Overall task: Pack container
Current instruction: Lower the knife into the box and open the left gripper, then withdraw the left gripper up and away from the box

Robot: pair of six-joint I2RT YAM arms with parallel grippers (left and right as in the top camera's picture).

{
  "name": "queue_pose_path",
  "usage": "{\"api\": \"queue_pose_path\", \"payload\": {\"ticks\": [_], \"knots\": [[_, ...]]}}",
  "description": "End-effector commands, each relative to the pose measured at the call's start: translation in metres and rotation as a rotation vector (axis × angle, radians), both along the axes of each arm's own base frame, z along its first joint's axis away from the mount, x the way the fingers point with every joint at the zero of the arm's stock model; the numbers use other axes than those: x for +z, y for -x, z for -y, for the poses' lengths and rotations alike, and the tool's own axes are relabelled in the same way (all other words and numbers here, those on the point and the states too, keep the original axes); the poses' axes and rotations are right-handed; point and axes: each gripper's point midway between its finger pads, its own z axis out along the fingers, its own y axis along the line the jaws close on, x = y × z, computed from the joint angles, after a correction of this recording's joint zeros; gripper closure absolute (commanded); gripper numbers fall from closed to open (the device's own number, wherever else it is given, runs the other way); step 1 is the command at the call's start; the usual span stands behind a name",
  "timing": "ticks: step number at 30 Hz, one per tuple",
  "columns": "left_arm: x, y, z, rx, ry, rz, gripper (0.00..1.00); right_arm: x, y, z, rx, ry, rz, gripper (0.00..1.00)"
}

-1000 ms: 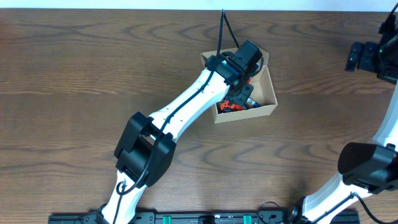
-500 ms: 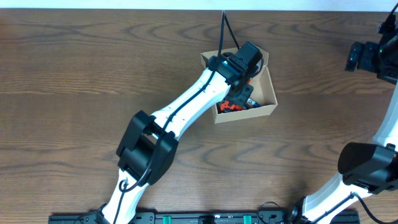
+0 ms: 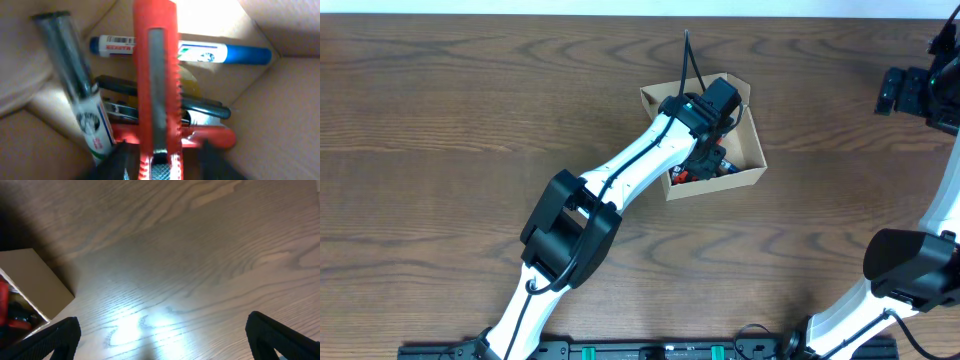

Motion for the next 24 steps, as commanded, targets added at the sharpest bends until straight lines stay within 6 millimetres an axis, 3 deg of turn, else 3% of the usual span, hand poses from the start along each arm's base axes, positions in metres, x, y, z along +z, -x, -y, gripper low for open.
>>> {"api": "queue_pose_path", "payload": {"ticks": [1,4,7,16,21,24], "knots": [[0.007,-0.003,0.004,-0.008,0.007,0.021,0.47,0.009,0.001,0.000,-0.012,0.004,0.029,0.01],[0.018,-0.009,0.001,0.002,-0.010,0.054,0.44,0.009,0.001,0.000,-0.012,0.004,0.029,0.01],[0.046,-0.020,0.001,-0.014,-0.020,0.111,0.45,0.009,0.001,0.000,-0.012,0.004,0.029,0.01],[0.159,-0.041,0.003,0.014,0.069,0.280,0.44,0.009,0.001,0.000,-0.012,0.004,0.029,0.01],[0.231,-0.037,-0.020,0.074,0.139,0.353,0.44,0.009,0.001,0.000,-0.012,0.004,0.029,0.01],[0.280,-0.034,-0.057,0.170,0.149,0.440,0.44,0.009,0.001,0.000,-0.012,0.004,0.029,0.01]]}}
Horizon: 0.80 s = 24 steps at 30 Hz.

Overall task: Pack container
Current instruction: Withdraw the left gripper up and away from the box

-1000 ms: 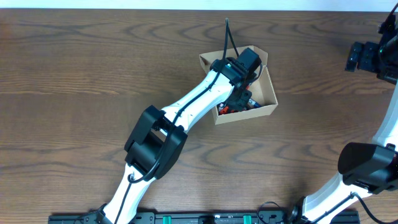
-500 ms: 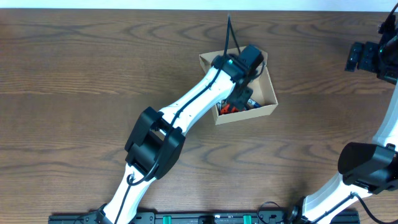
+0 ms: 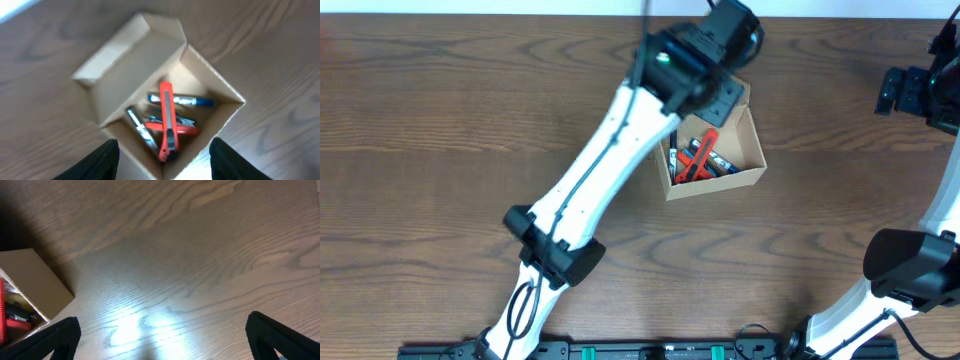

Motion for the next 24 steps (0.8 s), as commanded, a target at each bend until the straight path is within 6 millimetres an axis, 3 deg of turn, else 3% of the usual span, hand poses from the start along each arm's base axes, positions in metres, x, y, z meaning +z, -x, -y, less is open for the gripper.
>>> {"api": "queue_pose_path", "payload": {"ticks": [1,8,13,17,19,22,24], "knots": [[0.072,-0.005,-0.052,0.140,0.050,0.156,0.44,0.009,0.001,0.000,-0.012,0.004,0.029,0.01],[0.171,0.027,-0.174,0.400,0.131,0.346,0.44,0.011,-0.006,-0.002,-0.031,-0.015,0.068,0.01],[0.208,0.051,-0.244,0.554,0.145,0.443,0.45,0.014,-0.023,-0.033,0.011,-0.201,0.155,0.01],[0.213,0.056,-0.288,0.708,0.140,0.461,0.51,0.026,-0.037,-0.083,0.103,-0.472,0.241,0.01],[0.209,0.051,-0.303,0.774,0.142,0.444,0.57,0.029,-0.039,-0.096,0.120,-0.526,0.250,0.14],[0.189,0.038,-0.306,0.795,0.135,0.365,0.58,0.027,-0.045,-0.107,0.080,-0.554,0.247,0.14],[0.166,0.027,-0.302,0.791,0.119,0.273,0.58,0.024,-0.054,-0.115,0.119,-0.538,0.261,0.15]]}}
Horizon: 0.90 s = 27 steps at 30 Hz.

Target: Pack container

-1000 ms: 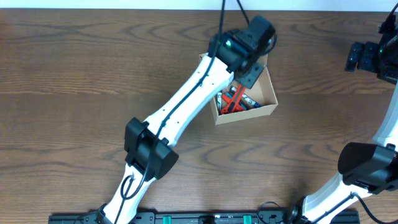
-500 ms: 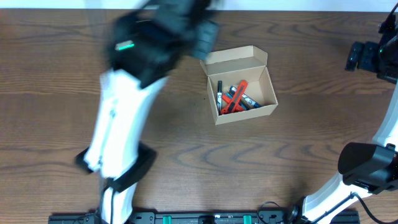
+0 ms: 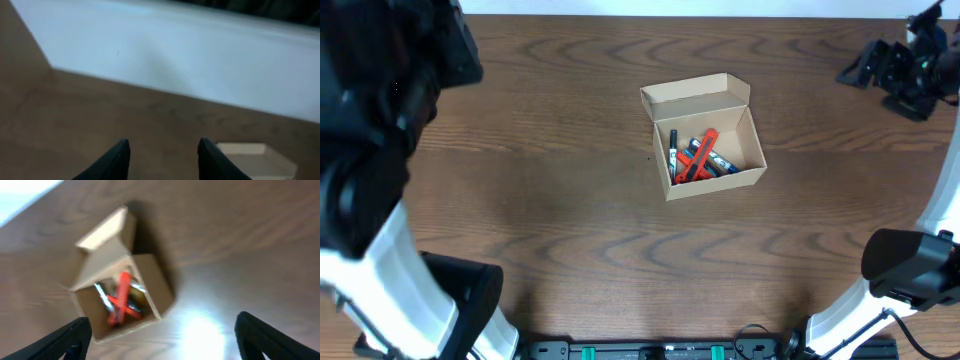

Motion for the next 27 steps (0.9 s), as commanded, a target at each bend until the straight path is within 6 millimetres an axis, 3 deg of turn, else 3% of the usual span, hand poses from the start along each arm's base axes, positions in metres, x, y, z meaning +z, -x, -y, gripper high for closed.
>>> {"api": "queue_pose_path", "payload": {"ticks": [1,4,8,11,13,21,27], "knots": [[-0.068,-0.023,0.008,-0.001,0.032,-0.263,0.58,0.004,-0.011,-0.034,0.056,-0.069,0.039,0.11],[-0.108,-0.036,0.013,0.020,0.044,-0.401,0.64,-0.012,-0.022,-0.042,0.085,-0.008,0.032,0.01],[-0.160,-0.047,0.036,-0.020,0.133,-0.586,0.67,-0.031,-0.030,-0.060,0.128,-0.031,0.000,0.01],[-0.187,-0.056,0.049,-0.045,0.171,-0.666,0.68,-0.041,-0.033,-0.065,0.139,-0.047,-0.023,0.01],[-0.200,-0.061,0.053,-0.033,0.182,-0.699,0.68,-0.044,-0.034,-0.065,0.139,-0.051,-0.030,0.05],[-0.252,-0.089,0.075,-0.074,0.247,-0.815,0.66,-0.046,-0.050,-0.053,0.131,-0.002,0.021,0.01],[-0.294,-0.117,0.094,-0.117,0.298,-0.856,0.68,-0.081,-0.066,-0.045,0.144,0.008,-0.019,0.01]]}}
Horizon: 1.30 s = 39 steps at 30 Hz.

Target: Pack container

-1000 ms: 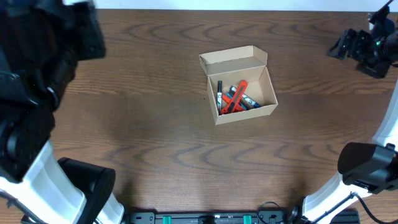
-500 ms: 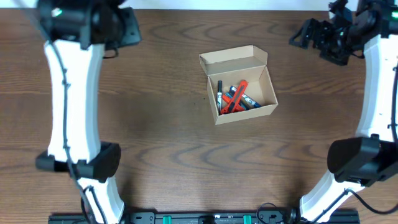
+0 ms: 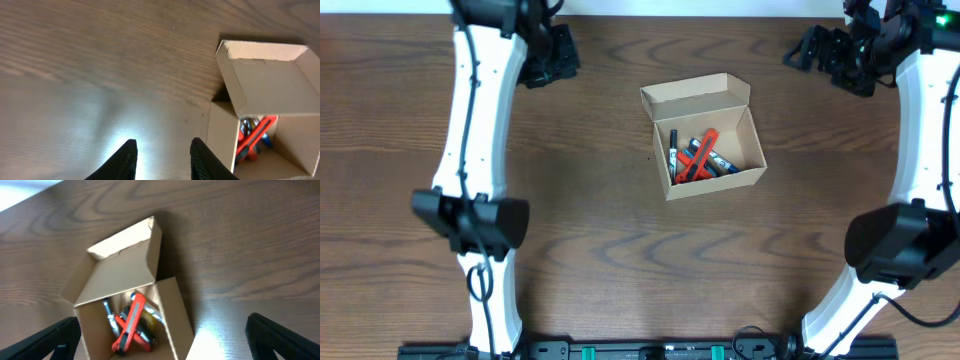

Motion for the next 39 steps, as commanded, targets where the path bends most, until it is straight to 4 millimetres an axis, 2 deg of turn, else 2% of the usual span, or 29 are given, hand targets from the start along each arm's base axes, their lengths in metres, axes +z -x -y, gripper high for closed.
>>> {"api": "queue_pose_path", "payload": {"ticks": [1,5,8,10,15,16,19,22,25,29,33,39], "knots": [[-0.029,-0.010,0.016,-0.015,0.071,-0.064,0.69,-0.042,-0.008,0.007,0.002,-0.006,-0.089,0.02],[-0.051,-0.016,0.020,-0.017,0.078,-0.101,0.73,-0.071,-0.016,-0.006,0.031,-0.153,-0.140,0.04],[-0.052,-0.019,0.024,-0.023,0.098,-0.099,0.73,-0.085,-0.024,-0.010,0.035,-0.230,-0.148,0.05],[-0.050,-0.019,0.030,-0.033,0.137,-0.099,0.79,-0.090,-0.027,-0.011,0.034,-0.276,-0.153,0.11],[-0.055,-0.021,0.038,-0.043,0.178,-0.109,0.94,-0.096,-0.031,-0.020,0.052,-0.374,-0.156,0.15],[-0.059,-0.022,0.041,-0.046,0.193,-0.118,0.94,-0.094,-0.031,-0.021,0.056,-0.386,-0.150,0.16],[-0.069,-0.020,0.054,-0.064,0.266,-0.162,0.94,-0.094,-0.033,-0.023,0.061,-0.392,-0.143,0.29],[-0.085,-0.019,0.064,-0.072,0.318,-0.217,0.94,-0.094,-0.034,-0.022,0.055,-0.392,-0.144,0.55],[-0.095,-0.019,0.070,-0.076,0.351,-0.247,0.94,-0.095,-0.034,-0.018,0.045,-0.384,-0.144,0.61],[-0.091,-0.014,0.079,-0.112,0.409,-0.262,0.94,-0.104,-0.039,0.000,-0.001,-0.356,-0.142,0.67],[-0.089,-0.005,0.085,-0.128,0.445,-0.300,0.94,-0.114,-0.045,0.014,-0.081,-0.405,-0.161,0.99],[-0.085,-0.003,0.091,-0.138,0.475,-0.307,0.94,-0.133,-0.052,0.013,-0.095,-0.513,-0.180,0.99]]}}
